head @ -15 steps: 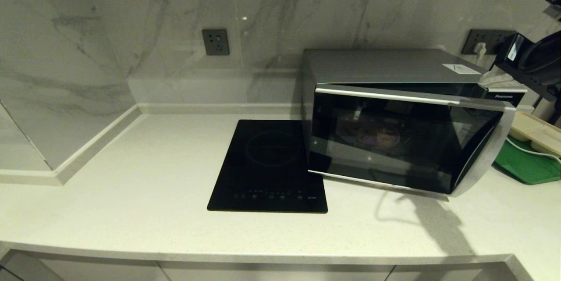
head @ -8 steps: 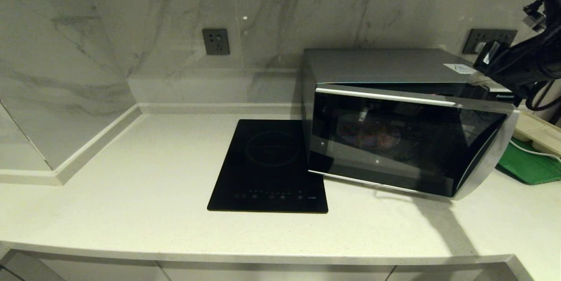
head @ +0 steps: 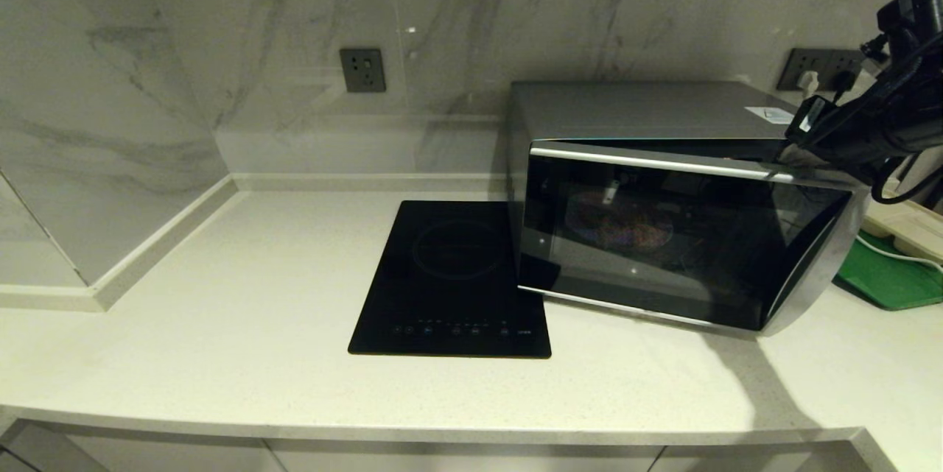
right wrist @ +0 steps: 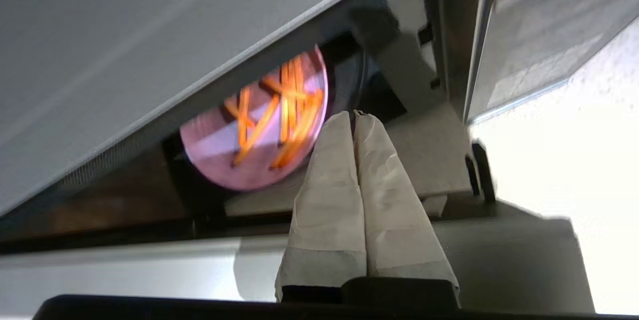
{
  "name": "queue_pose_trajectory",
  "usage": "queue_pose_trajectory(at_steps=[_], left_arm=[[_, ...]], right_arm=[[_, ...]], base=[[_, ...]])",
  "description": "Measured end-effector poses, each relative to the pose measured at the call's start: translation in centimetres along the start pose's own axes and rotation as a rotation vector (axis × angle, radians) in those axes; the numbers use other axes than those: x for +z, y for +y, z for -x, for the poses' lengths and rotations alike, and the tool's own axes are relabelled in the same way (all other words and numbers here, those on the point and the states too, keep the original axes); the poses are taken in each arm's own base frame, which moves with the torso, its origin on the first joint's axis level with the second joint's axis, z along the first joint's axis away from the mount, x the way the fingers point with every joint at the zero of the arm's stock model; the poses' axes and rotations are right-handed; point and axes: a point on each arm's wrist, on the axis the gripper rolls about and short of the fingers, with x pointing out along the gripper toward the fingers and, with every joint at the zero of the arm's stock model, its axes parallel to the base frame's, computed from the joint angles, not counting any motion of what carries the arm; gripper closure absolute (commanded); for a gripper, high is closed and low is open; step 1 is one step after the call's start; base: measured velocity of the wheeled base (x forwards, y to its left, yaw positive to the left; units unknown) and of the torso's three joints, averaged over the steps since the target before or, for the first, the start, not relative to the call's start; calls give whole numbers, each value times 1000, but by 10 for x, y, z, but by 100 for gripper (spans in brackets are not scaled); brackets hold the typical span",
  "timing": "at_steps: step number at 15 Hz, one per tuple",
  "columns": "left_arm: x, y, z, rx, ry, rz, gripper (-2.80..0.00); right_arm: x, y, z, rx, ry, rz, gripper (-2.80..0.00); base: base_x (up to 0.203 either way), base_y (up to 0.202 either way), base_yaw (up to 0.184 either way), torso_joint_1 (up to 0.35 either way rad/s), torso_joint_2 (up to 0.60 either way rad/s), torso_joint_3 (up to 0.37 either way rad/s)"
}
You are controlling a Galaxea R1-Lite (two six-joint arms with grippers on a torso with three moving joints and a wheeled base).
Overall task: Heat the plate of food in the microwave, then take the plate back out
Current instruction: Open the microwave oven
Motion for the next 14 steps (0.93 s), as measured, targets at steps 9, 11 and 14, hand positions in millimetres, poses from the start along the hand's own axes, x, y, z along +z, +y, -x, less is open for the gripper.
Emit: queue_pose_trajectory(at_steps=[9, 11, 14], left_arm=[[0, 0, 0, 0, 0, 0, 0], [0, 0, 0, 0, 0, 0, 0], [0, 0, 0, 1, 0, 0, 0]], right_arm=[[-25, -12, 60, 95, 167, 147, 0], [-29, -14, 72, 106, 198, 149, 0], [-34, -15, 84, 134, 208, 168, 0]], base=[[0, 0, 0, 0, 0, 0], [0, 0, 0, 0, 0, 0], [0, 0, 0, 0, 0, 0]])
